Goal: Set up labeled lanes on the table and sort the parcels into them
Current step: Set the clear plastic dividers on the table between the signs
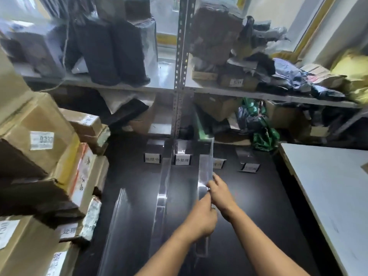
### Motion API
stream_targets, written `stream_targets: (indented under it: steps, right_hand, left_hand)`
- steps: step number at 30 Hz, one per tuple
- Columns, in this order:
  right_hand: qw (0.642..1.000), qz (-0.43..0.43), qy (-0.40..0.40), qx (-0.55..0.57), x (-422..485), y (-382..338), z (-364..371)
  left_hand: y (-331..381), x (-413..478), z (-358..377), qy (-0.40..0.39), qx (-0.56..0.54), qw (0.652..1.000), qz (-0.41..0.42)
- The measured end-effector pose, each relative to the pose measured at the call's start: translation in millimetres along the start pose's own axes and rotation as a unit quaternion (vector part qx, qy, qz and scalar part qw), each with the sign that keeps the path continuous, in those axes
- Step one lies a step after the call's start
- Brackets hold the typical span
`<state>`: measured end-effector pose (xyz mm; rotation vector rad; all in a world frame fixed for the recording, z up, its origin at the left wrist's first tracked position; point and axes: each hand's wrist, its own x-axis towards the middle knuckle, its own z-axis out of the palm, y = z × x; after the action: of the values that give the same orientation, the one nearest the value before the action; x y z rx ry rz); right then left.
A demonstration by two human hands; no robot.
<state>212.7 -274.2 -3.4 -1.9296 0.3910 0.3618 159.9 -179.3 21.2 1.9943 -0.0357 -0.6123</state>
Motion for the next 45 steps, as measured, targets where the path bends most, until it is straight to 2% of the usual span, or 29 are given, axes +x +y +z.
stream_targets:
  steps: [5,9,18,30,34,37,39,41,43,45]
  right_hand:
    - [0.997,0.037,-0.046,-0.052,53,34,-3]
    - [0.995,0.046,-0.058,-0.062,86,48,1]
    - [0.992,0.029,-0.089,-0.081,127,58,-2]
    - [0.991,0.052,-0.094,-0.075,126,56,-4]
    - [0.998,0.010,-0.004,-0.063,104,28,-13]
    - [0.996,-0.071,0.048,-0.014,68,-4,-9]
    - [0.993,-0.110,0.048,0.009,38,-26,5]
    - [0.990,-0.134,0.027,0.015,8,-41,29]
    - [0.990,-0.143,-0.014,-0.009,-20,-46,63]
    - [0.987,-0.134,-0.075,-0.042,-44,-39,107]
  left_hand:
    - [-27,52,31,0.013,0.022,0.997,-0.068]
    - [-43,86,40,0.036,0.022,0.995,-0.091]
    - [-57,127,47,0.041,-0.015,0.994,-0.100]
    - [-57,115,36,0.050,-0.046,0.994,-0.080]
    - [-49,81,-7,0.149,-0.081,0.985,-0.041]
    - [-49,29,-60,0.269,-0.111,0.957,0.023]
    - [-63,-8,-93,0.343,-0.112,0.932,0.038]
    - [-87,-43,-116,0.419,-0.075,0.905,0.010]
    - [-119,-74,-124,0.474,0.001,0.879,-0.057]
    - [-158,-101,-121,0.459,0.054,0.878,-0.124]
